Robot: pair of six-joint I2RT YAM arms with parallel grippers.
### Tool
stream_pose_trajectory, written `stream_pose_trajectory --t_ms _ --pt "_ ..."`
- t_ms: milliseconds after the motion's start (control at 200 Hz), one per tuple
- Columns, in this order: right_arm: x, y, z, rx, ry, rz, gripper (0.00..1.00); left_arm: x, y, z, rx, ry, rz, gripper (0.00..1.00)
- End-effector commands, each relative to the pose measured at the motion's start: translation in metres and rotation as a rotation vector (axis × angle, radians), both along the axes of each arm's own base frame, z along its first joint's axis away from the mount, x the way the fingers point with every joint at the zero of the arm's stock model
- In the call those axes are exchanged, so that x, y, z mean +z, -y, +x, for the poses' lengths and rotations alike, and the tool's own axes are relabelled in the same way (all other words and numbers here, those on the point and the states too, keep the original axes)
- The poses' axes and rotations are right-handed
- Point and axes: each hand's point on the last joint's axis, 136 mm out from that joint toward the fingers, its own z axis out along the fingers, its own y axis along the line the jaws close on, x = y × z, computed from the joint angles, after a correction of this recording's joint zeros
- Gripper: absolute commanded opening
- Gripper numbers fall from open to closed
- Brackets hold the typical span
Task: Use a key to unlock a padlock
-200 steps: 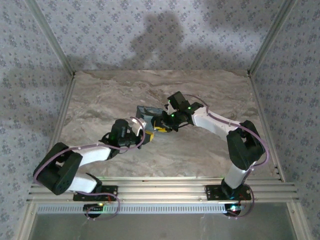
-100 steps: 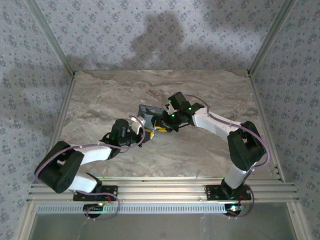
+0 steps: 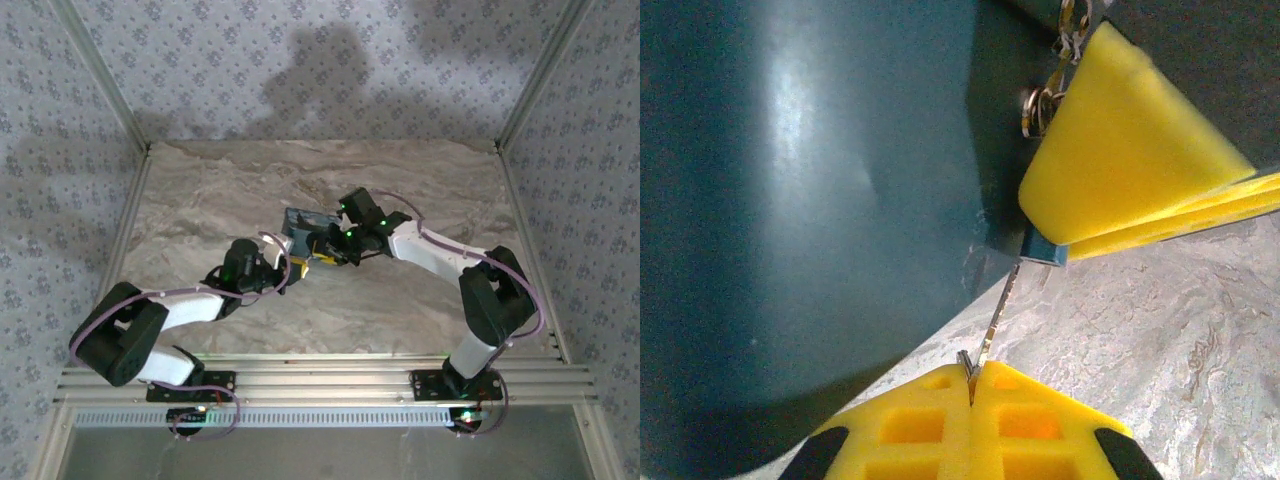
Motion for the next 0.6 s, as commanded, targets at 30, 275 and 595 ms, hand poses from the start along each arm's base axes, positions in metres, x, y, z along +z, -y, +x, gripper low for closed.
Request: stream_pose_trajectory --t_ms 30,275,595 --pt "0.022 -0.002 0.006 -0.026 0.068 0.035 0.00 -0.001 0.004 -0.002 0.007 -0.005 -0.001 0.00" --pt "0.023 -0.003 0.005 -0.026 0.072 0.037 0.00 0.000 0.011 -0.003 0.017 0.006 0.015 0.00" --pt "0.024 -0.005 0.003 -0.018 0.068 0.043 0.00 0.006 0.015 0.004 0.027 0.003 0.002 0.00"
